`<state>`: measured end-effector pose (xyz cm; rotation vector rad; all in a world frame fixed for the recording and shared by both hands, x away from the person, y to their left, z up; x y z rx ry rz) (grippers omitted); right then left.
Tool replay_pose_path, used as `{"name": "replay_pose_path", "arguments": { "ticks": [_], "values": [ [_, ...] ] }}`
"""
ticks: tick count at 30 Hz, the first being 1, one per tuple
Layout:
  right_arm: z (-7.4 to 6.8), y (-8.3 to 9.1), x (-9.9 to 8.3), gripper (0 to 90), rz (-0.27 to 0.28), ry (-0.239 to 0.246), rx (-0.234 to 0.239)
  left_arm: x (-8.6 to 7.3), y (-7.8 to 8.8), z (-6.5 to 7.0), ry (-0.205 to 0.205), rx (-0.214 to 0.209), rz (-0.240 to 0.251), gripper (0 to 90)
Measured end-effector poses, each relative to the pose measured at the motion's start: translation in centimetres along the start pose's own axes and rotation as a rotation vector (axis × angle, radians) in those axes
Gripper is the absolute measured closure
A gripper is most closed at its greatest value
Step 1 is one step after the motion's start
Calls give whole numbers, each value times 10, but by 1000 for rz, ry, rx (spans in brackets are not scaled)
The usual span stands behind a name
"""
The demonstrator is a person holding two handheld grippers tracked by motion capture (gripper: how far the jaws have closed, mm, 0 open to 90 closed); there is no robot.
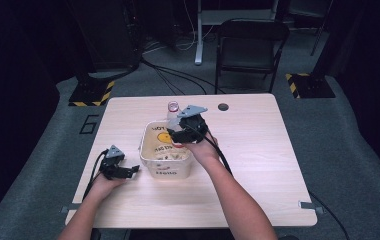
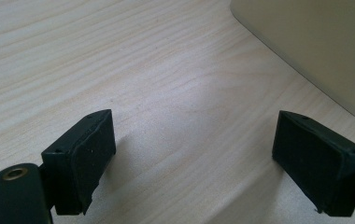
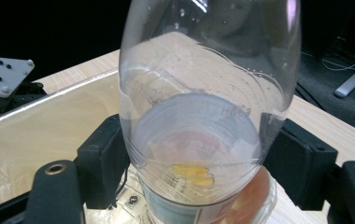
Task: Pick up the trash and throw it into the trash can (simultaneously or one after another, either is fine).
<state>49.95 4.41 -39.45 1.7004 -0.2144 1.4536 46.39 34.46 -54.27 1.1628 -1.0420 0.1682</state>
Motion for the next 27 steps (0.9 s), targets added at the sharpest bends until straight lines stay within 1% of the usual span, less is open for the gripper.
{"name": "replay_pose_path", "arguments": {
  "ticks": [1,3,7,13,15,17,19,20,21,22,23,24,27],
  "values": [
    [0,0,0,259,0,0,0,0,0,0,0,0,0,130],
    [-1,-2,-2,258,3,21,-5,0,0,0,0,0,0,130],
    [-3,-5,-3,257,0,14,-11,0,0,0,0,0,0,130],
    [-5,-12,-8,255,-22,11,-18,0,0,0,0,0,0,130],
    [-6,-13,-10,254,-28,9,-27,0,0,0,0,0,0,130],
    [-7,-14,-11,247,-37,25,-42,0,0,0,0,0,0,130],
    [-7,-15,-12,243,-42,28,-50,0,0,0,1,0,0,130],
    [-7,-15,-12,233,-48,28,-54,0,0,0,1,0,0,130],
    [-6,-13,-12,210,-38,38,-69,0,0,0,0,-1,0,129],
    [-6,-13,-12,210,-38,38,-69,0,0,0,0,-1,0,130],
    [-6,-12,-12,199,-34,23,-77,0,0,0,0,0,0,130],
    [-5,-10,-11,197,-33,14,-74,0,0,0,0,0,0,130],
    [-2,-8,-11,201,-34,7,-72,0,0,0,0,0,0,130]
  ]
}}
Point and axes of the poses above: each handheld gripper's, and its own axes: y roughly backward along the jaws, x roughly out of its top, z roughly to its right, the point moved 2 cm from there along -y, roughly forward along the jaws
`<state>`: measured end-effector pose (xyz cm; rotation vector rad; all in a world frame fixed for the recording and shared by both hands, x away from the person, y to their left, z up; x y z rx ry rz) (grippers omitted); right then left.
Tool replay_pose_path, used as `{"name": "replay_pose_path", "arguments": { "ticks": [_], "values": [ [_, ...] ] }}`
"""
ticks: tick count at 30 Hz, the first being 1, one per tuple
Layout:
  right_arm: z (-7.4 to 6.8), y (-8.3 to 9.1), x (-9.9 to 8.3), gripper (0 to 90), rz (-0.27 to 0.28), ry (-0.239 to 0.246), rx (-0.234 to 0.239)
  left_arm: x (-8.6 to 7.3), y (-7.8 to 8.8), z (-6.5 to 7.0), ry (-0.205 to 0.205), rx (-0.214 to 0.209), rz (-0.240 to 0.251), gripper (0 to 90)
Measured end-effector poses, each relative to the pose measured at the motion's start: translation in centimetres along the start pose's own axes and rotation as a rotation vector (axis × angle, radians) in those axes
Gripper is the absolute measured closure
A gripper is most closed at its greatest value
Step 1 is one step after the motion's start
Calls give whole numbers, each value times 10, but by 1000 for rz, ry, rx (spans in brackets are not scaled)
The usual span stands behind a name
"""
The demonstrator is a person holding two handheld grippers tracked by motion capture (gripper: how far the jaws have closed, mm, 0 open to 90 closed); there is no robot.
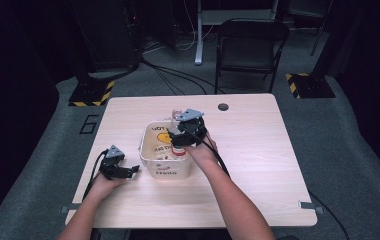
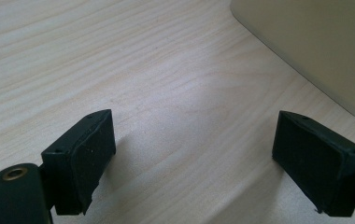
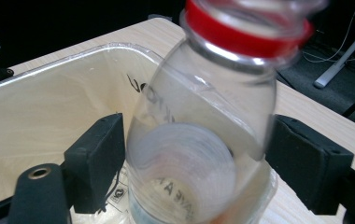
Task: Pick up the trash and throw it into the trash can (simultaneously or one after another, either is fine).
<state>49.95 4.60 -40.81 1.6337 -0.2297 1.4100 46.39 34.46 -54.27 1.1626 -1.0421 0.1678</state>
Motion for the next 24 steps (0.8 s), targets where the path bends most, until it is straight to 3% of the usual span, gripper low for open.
{"name": "replay_pose_path", "arguments": {
  "ticks": [14,24],
  "values": [
    [5,8,-2,213,11,-1,6,0,0,0,0,0,0,130],
    [9,25,-8,215,17,-11,14,0,0,0,0,0,0,129]
  ]
}}
Point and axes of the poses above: each handheld gripper's, and its own axes: y roughly backward along the jaws, x roughly out of its top, z roughly to its right, the point moved 2 cm from there along -y, roughly forward along the jaws
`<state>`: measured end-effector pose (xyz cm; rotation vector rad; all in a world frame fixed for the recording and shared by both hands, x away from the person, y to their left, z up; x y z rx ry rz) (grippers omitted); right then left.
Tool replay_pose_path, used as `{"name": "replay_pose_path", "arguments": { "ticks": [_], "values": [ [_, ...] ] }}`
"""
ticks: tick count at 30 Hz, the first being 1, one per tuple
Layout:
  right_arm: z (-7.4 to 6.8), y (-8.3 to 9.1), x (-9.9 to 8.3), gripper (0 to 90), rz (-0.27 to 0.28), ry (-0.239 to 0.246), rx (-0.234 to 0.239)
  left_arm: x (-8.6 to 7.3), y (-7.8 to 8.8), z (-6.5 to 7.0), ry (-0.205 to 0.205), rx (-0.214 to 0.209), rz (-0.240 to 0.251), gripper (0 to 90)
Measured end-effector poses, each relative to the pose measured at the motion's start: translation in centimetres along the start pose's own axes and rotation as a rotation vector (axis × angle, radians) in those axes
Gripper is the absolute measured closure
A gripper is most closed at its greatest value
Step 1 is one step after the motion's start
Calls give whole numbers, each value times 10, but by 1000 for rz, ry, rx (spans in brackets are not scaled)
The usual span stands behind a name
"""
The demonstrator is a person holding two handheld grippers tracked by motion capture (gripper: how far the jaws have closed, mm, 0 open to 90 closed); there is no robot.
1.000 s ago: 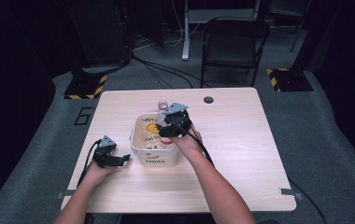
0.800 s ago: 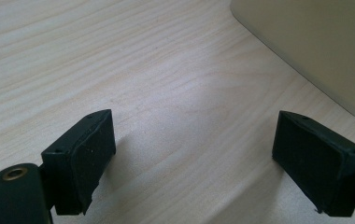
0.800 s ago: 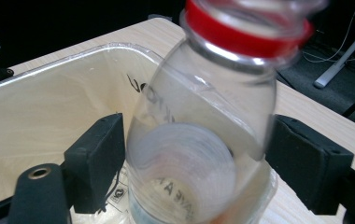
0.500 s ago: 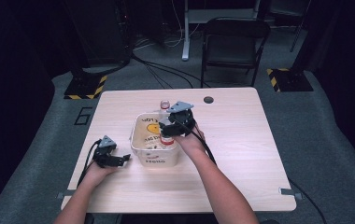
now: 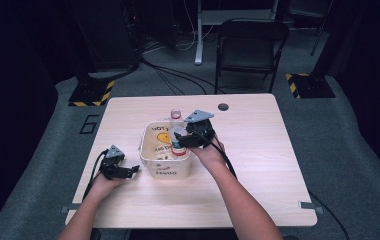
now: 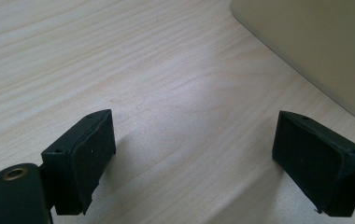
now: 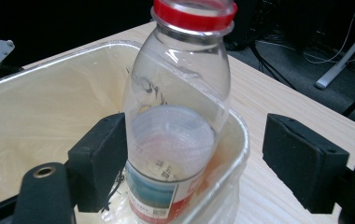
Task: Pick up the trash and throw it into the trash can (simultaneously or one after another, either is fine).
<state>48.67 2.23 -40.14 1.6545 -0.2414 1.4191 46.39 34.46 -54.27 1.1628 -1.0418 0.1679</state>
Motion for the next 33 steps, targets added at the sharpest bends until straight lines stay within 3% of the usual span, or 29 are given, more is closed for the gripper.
{"name": "replay_pose_path", "arguments": {
  "ticks": [8,14,20,25,33],
  "values": [
    [1,12,-7,216,20,17,14,0,0,0,1,0,0,130],
    [2,25,-13,220,19,-2,4,0,0,0,-1,0,-5,130],
    [3,39,-23,227,13,19,-19,1,-1,-1,-1,7,0,129],
    [4,53,-35,228,6,-13,-21,1,-1,-1,0,9,0,131],
    [6,72,-54,232,2,-16,-49,1,-1,-1,8,7,-5,130]
  ]
}}
Point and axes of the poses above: each handheld gripper's, and its own axes: y roughly backward along the jaws, x roughly out of its top, z roughly to its right, the point moved 2 cm from there along -y, roughly forward along the jaws
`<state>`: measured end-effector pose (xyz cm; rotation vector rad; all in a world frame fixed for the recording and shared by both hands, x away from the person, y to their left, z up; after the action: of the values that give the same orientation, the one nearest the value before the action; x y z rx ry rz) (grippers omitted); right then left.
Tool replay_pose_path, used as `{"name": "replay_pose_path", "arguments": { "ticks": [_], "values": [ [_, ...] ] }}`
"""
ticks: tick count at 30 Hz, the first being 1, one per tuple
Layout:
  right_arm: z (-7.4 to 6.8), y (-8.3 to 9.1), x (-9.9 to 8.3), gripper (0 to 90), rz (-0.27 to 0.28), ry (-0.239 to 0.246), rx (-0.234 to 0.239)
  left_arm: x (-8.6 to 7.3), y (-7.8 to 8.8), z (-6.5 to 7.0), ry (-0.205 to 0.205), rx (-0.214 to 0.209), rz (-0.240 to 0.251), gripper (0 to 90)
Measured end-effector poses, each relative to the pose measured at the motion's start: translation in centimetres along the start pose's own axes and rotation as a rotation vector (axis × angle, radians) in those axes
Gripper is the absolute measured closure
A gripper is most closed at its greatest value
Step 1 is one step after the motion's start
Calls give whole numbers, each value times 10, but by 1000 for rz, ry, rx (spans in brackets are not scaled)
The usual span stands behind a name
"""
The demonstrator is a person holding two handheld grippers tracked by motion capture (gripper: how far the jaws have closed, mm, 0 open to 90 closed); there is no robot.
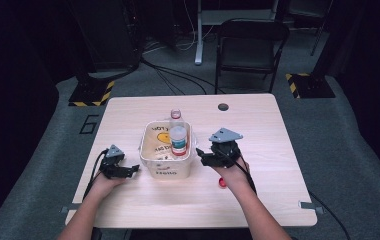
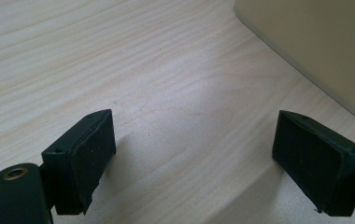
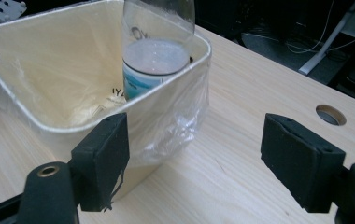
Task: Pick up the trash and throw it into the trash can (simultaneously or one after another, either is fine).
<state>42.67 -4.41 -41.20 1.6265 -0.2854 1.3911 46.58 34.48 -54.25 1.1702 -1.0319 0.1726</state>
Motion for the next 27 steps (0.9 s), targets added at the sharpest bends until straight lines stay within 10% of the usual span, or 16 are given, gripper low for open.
{"name": "replay_pose_path", "arguments": {
  "ticks": [17,27],
  "values": [
    [22,27,-60,284,-40,-99,-71,1,-1,-1,13,8,6,130],
    [21,32,-89,386,-79,-122,-19,1,-1,-1,13,8,5,131]
  ]
}}
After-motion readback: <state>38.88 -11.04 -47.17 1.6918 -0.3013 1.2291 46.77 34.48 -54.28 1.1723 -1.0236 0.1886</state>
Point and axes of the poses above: each handheld gripper's, and its own axes: y roughly backward along the jaws, x roughly out of its top, z roughly to its right, the point moved 2 cm from there along -y, roughly forward along the jaws
